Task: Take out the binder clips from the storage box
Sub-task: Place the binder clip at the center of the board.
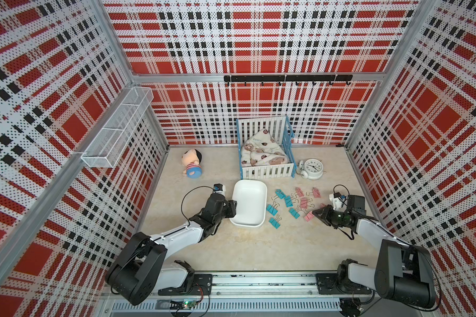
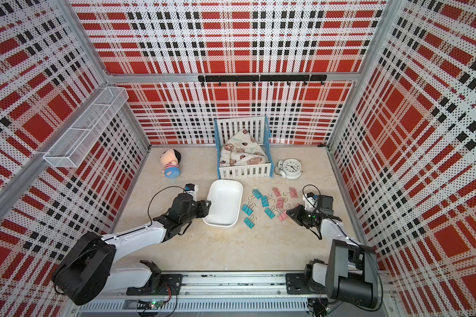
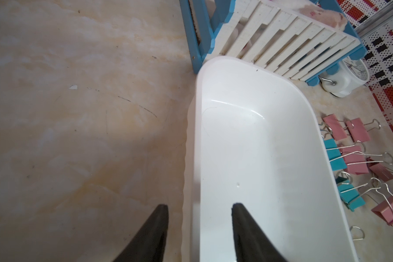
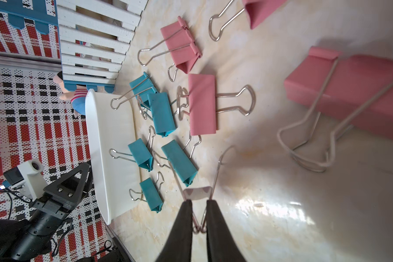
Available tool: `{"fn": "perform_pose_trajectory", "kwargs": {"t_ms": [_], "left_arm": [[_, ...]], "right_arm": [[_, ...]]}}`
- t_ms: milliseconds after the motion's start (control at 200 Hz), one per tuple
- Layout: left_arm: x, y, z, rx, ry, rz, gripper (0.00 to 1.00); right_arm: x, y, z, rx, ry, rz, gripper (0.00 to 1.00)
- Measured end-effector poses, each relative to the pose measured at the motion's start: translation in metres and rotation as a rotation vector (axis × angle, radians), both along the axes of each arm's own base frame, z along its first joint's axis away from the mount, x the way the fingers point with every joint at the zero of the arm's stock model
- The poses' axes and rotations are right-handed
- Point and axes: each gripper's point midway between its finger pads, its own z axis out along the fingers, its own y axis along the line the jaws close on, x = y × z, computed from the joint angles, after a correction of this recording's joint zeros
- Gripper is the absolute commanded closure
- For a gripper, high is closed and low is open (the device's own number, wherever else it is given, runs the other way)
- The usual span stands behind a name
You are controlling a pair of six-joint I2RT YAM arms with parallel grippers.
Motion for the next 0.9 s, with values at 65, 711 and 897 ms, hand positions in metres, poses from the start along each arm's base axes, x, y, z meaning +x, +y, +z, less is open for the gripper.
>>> {"fn": "perform_pose_trajectory", "kwargs": {"t_ms": [65,711,897], "left_arm": [[0.0,0.0,0.0,0.0,0.001,0.0,0.48],[0.0,0.0,0.0,0.002,0.001,0.002,0.48],[-0.001,0.003,0.002,0.006,-0.003,0.009,0.48]], "right_arm": [[-0.002,-0.004,-0.007,-0.012,0.021,-0.016,0.8],[-0.001,-0.02,0.014,-0.101,0.016,-0.069,0.71],[0.016,-0.028,0.054,-0.146,-0.087,-0.074,0.7]]}}
